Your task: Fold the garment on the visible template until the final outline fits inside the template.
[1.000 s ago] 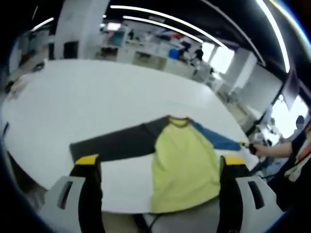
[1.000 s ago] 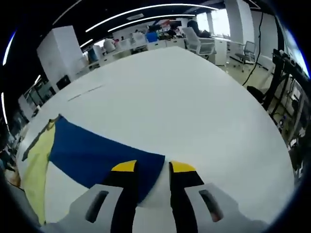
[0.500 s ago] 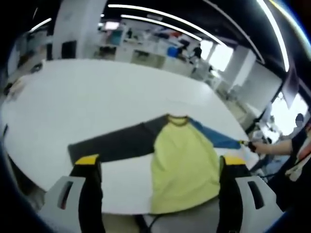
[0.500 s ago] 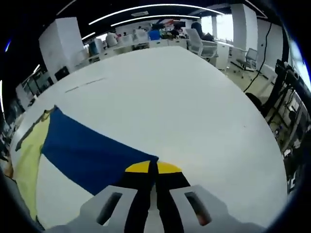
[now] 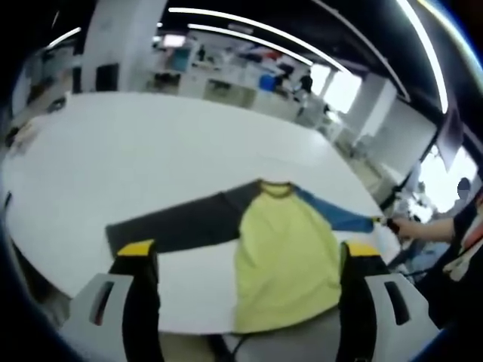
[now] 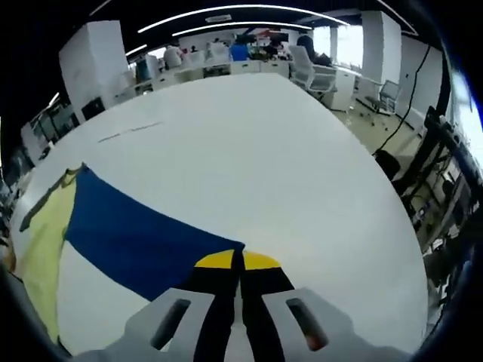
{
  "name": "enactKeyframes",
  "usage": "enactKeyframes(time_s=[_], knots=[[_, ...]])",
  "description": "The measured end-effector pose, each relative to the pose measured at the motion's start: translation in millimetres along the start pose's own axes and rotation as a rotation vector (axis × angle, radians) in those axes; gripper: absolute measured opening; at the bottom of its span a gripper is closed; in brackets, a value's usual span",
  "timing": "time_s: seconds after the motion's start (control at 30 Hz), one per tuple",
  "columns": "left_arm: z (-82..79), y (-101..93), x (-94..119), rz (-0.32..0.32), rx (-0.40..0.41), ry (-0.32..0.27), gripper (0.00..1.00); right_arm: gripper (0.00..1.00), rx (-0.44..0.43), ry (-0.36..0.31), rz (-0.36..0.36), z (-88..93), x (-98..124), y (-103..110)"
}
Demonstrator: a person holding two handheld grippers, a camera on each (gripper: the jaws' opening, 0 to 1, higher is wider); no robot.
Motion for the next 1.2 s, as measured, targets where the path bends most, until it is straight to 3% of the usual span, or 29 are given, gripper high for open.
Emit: enactKeyframes(time_s=[0.37, 0.7, 0.97, 1.2], knots=[[2.5, 1.3, -2, 0.039, 0.011, -0.019, 0.95, 0.02, 0.141, -0.003, 0.02, -36.3, 17, -2], [5.8, 10.7, 0, 0.059, 0.031, -0.037, 0.95, 0.02, 0.181, 0.001, 0.039, -59.4, 29, 5], [-11.5, 10.6, -7, 0.093, 0.031, -0.088, 0.94, 0.02, 0.23, 0.012, 0.034, -76.2, 36, 29], [-21.6, 9.0, -8, 0.108, 0.01, -0.076, 0.94, 0.02, 0.264, -0.002, 0.02, -82.6, 41, 44]])
Point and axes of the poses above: the point that each gripper's makers call its tool centre point, and the gripper's own axes: x roughly backward along the fingers, y roughly to its left, z roughly out of its underside, the point moved 5 cm from there along x, roughly backward along the fingers
